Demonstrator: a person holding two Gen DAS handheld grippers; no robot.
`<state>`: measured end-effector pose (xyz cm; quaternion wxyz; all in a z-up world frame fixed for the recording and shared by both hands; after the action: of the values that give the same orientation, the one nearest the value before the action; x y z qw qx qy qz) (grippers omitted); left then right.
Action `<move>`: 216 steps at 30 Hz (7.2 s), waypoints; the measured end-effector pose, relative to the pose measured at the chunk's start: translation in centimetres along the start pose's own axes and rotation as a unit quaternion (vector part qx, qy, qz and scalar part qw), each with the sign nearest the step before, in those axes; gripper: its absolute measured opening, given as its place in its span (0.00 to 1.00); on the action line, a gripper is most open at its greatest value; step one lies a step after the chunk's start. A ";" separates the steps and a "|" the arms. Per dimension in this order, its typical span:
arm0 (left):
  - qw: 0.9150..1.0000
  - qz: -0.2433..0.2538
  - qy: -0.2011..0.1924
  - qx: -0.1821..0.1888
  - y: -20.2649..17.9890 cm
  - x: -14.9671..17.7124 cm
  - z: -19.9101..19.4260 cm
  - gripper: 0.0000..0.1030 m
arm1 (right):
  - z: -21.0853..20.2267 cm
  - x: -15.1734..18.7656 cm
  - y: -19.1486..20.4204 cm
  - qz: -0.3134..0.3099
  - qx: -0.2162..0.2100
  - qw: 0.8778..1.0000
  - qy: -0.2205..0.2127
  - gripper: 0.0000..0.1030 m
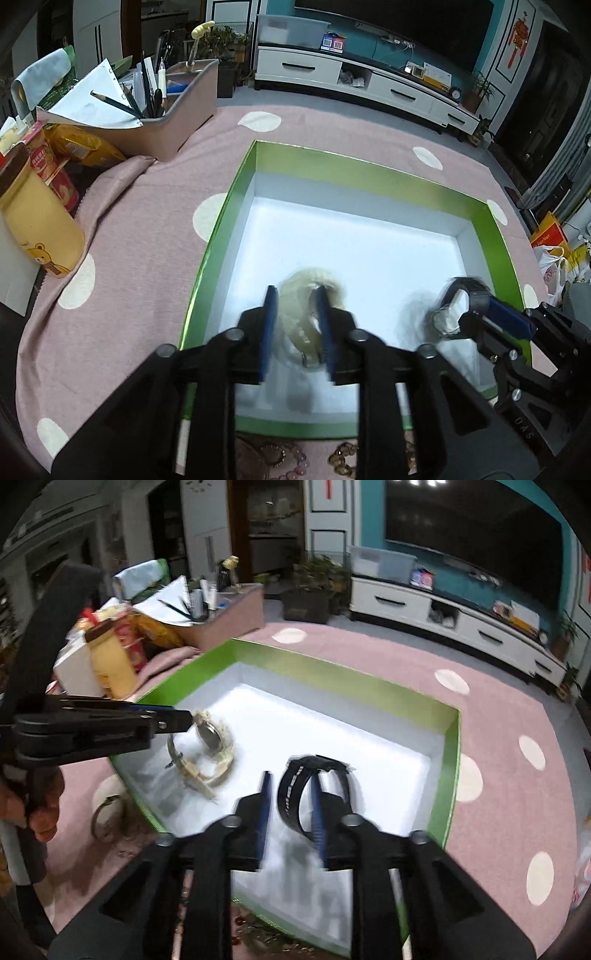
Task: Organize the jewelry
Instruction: 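Carry both watches into the green box and open both tools, then withdraw both open tools from the green box, then grasp the silver bangle with the left tool while the right tool grasps the red bead bracelet, then lift the bangle and red bracelet and carry both over the green box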
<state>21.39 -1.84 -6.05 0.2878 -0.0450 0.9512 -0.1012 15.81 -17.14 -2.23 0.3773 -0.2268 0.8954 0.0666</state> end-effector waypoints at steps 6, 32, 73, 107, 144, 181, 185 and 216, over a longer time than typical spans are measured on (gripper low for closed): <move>1.000 -0.001 -0.023 -0.008 0.7 -0.6 -1.7 0.69 | -2.6 0.7 -3.1 0.068 0.006 0.997 -0.028 0.55; 0.998 -0.039 -0.057 -0.009 6.0 6.2 -11.4 0.98 | -11.1 10.0 -1.7 0.156 0.009 0.987 -0.032 0.56; 0.997 0.067 -0.042 -0.003 5.4 14.0 -8.1 0.73 | -7.3 10.5 9.3 0.015 -0.052 0.999 0.009 0.49; 0.979 0.171 0.080 0.077 3.2 12.8 -3.2 0.12 | -1.5 8.4 9.5 -0.054 -0.068 0.995 0.056 0.09; 0.987 0.048 -0.019 0.153 4.7 8.9 -11.9 0.07 | -13.1 5.1 2.4 0.127 -0.136 0.975 -0.124 0.07; 0.978 0.053 0.112 0.169 2.8 13.9 -5.5 0.05 | -12.2 6.8 2.4 0.137 -0.120 0.978 -0.104 0.07; 0.978 0.081 0.118 0.149 1.9 14.8 -4.8 0.14 | -12.1 6.9 2.5 0.139 -0.123 0.978 -0.101 0.07; 0.987 0.075 -0.004 0.142 -3.4 -0.1 -6.1 0.02 | -9.8 -0.3 -3.4 0.129 -0.068 0.981 -0.131 0.07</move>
<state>18.20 -4.16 -0.26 0.3018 0.0671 0.9267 -0.2135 11.22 -22.88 5.06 0.4628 -0.1237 0.8536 0.2049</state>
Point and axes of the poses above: each gripper's, at about its wrist camera, not at the fingertips, and z roughly the way its jaws point, y to its left, x to its underside, the point moved 4 cm from there along z, roughly the way its jaws point, and after that the axes turned 8 degrees about -z, right-handed, at the moved point
